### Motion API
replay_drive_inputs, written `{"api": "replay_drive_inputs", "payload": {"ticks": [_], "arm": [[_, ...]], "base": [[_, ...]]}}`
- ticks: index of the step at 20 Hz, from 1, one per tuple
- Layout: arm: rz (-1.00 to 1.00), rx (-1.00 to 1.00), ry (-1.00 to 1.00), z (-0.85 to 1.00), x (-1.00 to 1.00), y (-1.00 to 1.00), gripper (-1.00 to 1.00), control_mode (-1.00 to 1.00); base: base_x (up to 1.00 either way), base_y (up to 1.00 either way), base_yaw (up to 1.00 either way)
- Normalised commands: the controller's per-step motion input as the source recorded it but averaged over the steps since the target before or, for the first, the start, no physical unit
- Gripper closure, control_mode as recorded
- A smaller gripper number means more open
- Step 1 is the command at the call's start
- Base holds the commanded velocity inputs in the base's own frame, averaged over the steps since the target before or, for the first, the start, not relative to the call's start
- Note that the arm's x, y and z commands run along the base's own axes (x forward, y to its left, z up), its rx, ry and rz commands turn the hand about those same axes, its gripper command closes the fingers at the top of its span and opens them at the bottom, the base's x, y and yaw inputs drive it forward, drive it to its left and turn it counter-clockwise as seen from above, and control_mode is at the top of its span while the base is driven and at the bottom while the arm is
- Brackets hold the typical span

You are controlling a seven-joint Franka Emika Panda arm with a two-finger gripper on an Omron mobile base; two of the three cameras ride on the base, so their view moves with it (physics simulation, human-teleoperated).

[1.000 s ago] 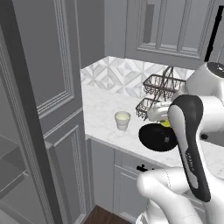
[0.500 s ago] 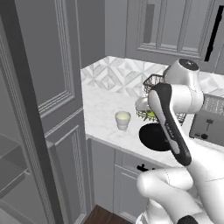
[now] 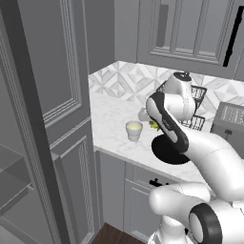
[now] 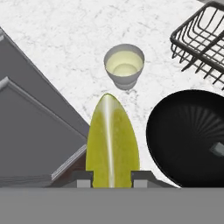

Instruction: Grab a lemon wedge from the fridge and one ice cube from the ice bowl, and put them in the glass of lemonade.

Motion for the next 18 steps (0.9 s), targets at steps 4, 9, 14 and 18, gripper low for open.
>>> {"api": "replay_drive_inputs", "payload": {"ticks": [4, 9, 14, 18], "arm": [[0.00, -0.02, 0.00, -0.25, 0.53, 0.07, 1.00, -1.00], [0.00, -0.02, -0.01, -0.04, 0.32, 0.06, 1.00, -1.00], [0.00, -0.01, -0.02, 0.00, 0.45, 0.03, 1.00, -1.00], [0.00, 0.00, 0.00, 0.00, 0.37, 0.00, 1.00, -1.00]], "base": [[0.00, 0.00, 0.00], [0.00, 0.00, 0.00], [0.00, 0.00, 0.00], [0.00, 0.00, 0.00]]}}
